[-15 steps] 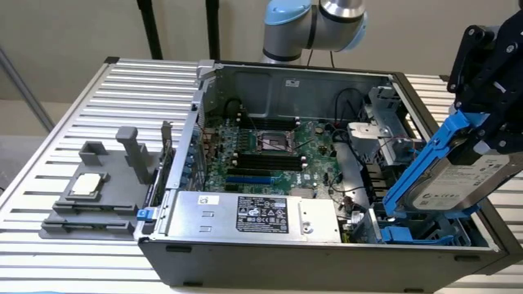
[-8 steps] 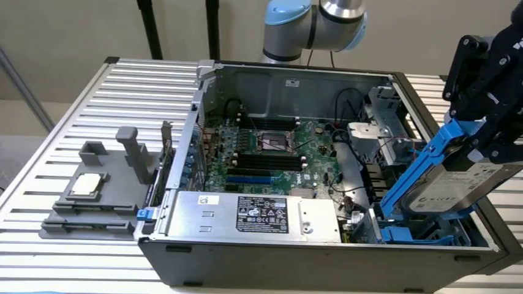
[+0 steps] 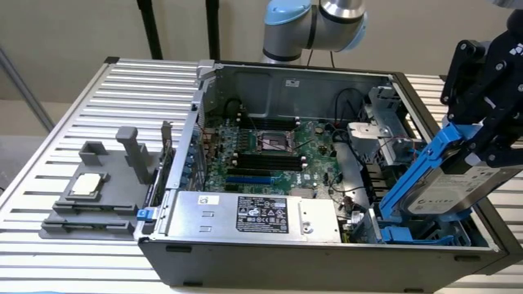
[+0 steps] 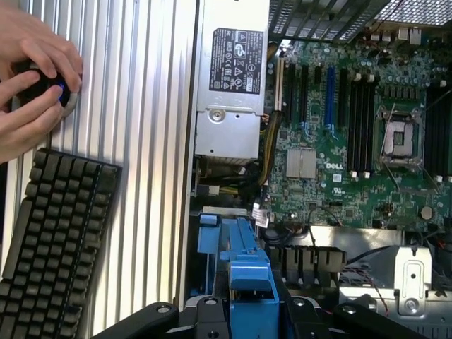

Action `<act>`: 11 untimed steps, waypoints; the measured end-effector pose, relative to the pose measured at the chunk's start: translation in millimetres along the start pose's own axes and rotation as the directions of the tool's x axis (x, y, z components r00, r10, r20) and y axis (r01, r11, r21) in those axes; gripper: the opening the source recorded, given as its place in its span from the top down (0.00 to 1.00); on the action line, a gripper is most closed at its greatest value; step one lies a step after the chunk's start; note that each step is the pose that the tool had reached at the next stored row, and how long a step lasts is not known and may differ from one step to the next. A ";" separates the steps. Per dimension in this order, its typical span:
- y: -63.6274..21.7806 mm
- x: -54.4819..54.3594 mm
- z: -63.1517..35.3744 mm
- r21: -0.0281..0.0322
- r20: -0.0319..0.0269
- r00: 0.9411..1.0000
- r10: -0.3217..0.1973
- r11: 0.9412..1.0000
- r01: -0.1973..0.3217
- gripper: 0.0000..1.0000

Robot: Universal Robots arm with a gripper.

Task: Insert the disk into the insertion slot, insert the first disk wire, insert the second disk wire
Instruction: 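Insert the disk into the insertion slot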

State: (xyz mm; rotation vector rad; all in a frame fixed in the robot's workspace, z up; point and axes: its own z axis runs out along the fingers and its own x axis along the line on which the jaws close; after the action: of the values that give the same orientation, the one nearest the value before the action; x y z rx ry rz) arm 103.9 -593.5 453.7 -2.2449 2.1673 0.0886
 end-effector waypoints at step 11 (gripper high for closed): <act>0.4 2.9 5.0 0.004 0.004 1.000 0.000 1.000 0.000 0.67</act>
State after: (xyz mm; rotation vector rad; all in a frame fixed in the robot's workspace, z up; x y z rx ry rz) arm 103.5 -596.2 448.5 -2.2406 2.1628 0.0888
